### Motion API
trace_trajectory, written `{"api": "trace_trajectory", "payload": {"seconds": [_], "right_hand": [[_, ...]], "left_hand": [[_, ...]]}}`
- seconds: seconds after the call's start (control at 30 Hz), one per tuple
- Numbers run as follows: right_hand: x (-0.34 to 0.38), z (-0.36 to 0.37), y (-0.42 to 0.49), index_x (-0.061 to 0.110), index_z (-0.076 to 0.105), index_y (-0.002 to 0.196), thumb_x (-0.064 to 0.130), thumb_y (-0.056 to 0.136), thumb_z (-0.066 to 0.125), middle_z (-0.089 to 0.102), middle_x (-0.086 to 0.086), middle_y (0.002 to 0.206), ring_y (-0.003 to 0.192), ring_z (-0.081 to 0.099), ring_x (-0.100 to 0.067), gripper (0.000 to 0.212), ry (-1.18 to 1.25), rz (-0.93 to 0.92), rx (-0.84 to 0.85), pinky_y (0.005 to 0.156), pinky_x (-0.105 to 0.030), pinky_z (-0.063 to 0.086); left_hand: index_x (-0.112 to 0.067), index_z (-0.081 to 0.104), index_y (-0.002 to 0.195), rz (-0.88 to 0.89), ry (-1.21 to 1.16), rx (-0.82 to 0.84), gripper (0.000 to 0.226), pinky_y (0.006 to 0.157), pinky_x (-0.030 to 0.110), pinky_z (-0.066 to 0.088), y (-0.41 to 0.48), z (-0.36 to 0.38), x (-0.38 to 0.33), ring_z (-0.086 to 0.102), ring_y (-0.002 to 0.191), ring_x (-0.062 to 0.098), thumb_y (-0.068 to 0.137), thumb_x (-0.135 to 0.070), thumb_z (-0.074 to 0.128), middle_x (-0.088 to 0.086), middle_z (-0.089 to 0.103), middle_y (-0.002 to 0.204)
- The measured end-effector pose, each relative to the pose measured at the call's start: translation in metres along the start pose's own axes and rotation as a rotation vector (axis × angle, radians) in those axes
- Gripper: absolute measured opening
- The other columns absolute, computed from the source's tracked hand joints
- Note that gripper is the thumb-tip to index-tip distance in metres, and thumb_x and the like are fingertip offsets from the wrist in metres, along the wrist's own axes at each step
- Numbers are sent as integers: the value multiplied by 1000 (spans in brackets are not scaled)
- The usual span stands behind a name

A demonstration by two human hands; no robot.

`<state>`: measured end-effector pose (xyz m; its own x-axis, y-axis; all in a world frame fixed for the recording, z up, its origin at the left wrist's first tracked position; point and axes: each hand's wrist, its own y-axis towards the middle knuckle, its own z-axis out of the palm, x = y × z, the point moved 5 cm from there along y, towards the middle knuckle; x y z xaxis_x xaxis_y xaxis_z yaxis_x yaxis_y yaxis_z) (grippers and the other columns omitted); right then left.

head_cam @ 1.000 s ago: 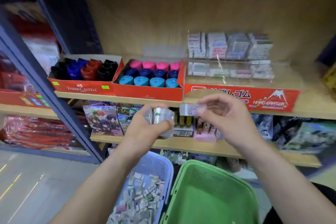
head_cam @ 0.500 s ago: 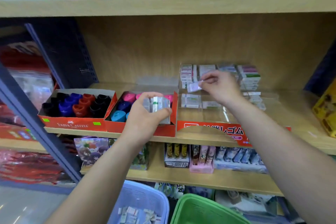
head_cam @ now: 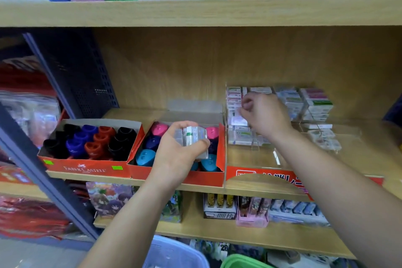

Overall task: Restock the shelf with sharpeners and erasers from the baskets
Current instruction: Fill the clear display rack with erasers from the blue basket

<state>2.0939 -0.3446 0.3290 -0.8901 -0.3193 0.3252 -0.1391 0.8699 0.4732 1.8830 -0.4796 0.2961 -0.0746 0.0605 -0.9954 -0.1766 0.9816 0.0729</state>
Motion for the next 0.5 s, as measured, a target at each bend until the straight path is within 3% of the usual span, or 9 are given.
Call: {"api": "trace_trajectory", "payload": {"seconds": [0.1,0.23,0.33,0.43,0.5], "right_hand": [[-3,-12,-5,25,72,98,33,90,71,74,5,93,88,68,-21,12,62,6,-109,75,-38,57],[5,-31,-20,29,72,88,28,91,70,72,13,83,70,63,-5,4,285,18,-101,66,-25,52],[38,-38,-49,29,74,94,19,92,70,73,11,85,74,66,-7,11,600,-12,45,70,-19,52],[70,-30,-81,30,72,110,17,95,67,71,7,92,80,70,-16,21,823,-41,306,70,-31,59],[78,-25,-92,31,71,118,17,96,66,66,4,94,77,66,-21,27,873,-57,372,71,-39,58]], "left_hand": [[-27,63,111,8,-7,2,35,63,21,54,0,-1,-1,70,77,13,83,-15,81,3,74,93],[-40,65,106,8,-18,-1,42,88,45,60,-3,-2,-2,73,95,27,70,-41,87,4,73,105],[-40,66,107,10,-73,25,49,92,50,59,-9,2,-9,74,97,25,64,-47,88,5,73,109],[-28,64,114,21,-120,62,52,92,49,60,-17,7,-15,74,97,24,70,-39,90,8,73,110],[-23,64,117,19,-160,76,53,92,50,59,-24,9,-17,74,100,27,70,-33,85,11,74,112]]}}
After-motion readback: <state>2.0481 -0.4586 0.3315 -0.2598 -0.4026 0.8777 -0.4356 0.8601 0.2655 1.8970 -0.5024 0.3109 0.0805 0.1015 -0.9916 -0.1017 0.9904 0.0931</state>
